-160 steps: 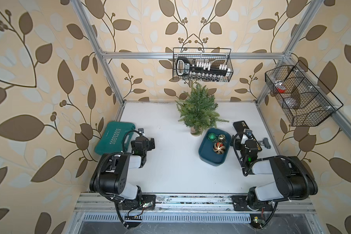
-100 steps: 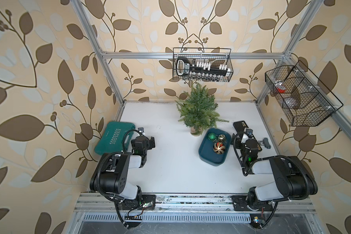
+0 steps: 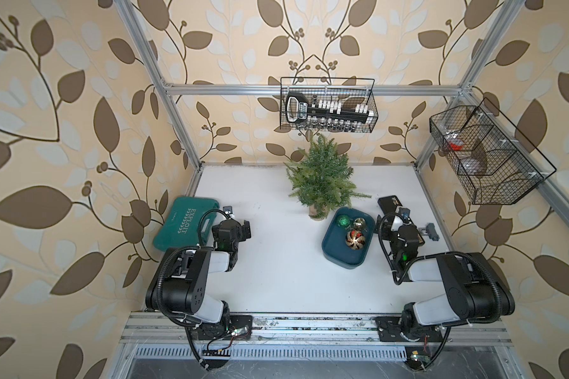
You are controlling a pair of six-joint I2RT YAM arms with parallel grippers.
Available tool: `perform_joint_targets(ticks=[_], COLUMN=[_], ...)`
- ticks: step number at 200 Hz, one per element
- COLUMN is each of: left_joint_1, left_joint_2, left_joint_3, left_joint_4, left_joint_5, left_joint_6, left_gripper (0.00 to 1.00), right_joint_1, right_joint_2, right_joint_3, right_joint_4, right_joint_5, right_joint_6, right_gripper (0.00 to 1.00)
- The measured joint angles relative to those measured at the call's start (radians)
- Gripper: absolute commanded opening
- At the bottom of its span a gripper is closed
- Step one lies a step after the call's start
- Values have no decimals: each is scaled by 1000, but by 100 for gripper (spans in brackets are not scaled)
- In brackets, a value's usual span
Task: Decorate the small christmas tree with ornaments
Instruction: Pick up an ornament from the container.
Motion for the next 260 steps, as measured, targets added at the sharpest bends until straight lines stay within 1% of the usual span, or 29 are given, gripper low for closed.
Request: perform_joint_targets(ticks=[24, 38, 49, 61, 81, 96, 102, 123, 128, 134, 143, 162, 180, 200, 223, 239, 250, 260], left_joint_1=[-6, -13, -13, -13, -13, -13, -13, -10, -10, -8, -4, -4, -4, -5, -6, -21, -49, -85], left_joint_2=[-2, -13, -28, -58, -137, -183, -194, -222, -230, -242, -263, -315, -365, -420, -474, -489, -489, -488], left_joint_3=[9, 77, 153, 216, 259, 295, 318, 417, 438, 457, 478, 490, 487, 468, 416, 385, 374, 373], left_joint_4=[-14, -140, -230, -278, -336, -425, -473, -661, -694, -729, -773, -855, -932, -1006, -1068, -1111, -1135, -1157], left_joint_5=[-8, -23, -30, -41, -57, -66, -72, -68, -43, -7, 53, 182, 304, 418, 531, 582, 605, 613], left_joint_6=[1, -1, -2, -6, -35, -83, -122, -315, -352, -392, -436, -512, -551, -572, -575, -575, -574, -571], left_gripper=[99, 99, 99, 99, 99, 99, 99, 99, 98, 98, 97, 97, 97, 95, 93, 92, 91, 91], right_joint_1=[0, 6, 14, 20, 22, 22, 22, 16, 7, -8, -29, -28, 21, 72, 142, 232, 299, 381], right_joint_2=[-8, -49, -117, -211, -373, -463, -485, -525, -525, -524, -518, -515, -539, -563, -588, -588, -573, -547], right_joint_3=[0, 1, 16, 52, 135, 209, 240, 363, 383, 402, 421, 437, 456, 522, 571, 583, 591, 598], right_joint_4=[2, -24, -102, -199, -337, -444, -495, -721, -758, -799, -855, -982, -1143, -1326, -1488, -1592, -1655, -1702], right_joint_5=[2, 11, 18, 23, 19, 3, -5, -48, -82, -134, -211, -333, -387, -413, -407, -381, -352, -315], right_joint_6=[0, -3, -4, 2, 30, 80, 109, 287, 327, 367, 412, 470, 472, 449, 421, 407, 402, 401], right_gripper=[100, 100, 100, 100, 100, 100, 100, 100, 99, 92, 86, 86, 86, 83, 83, 83, 83, 83])
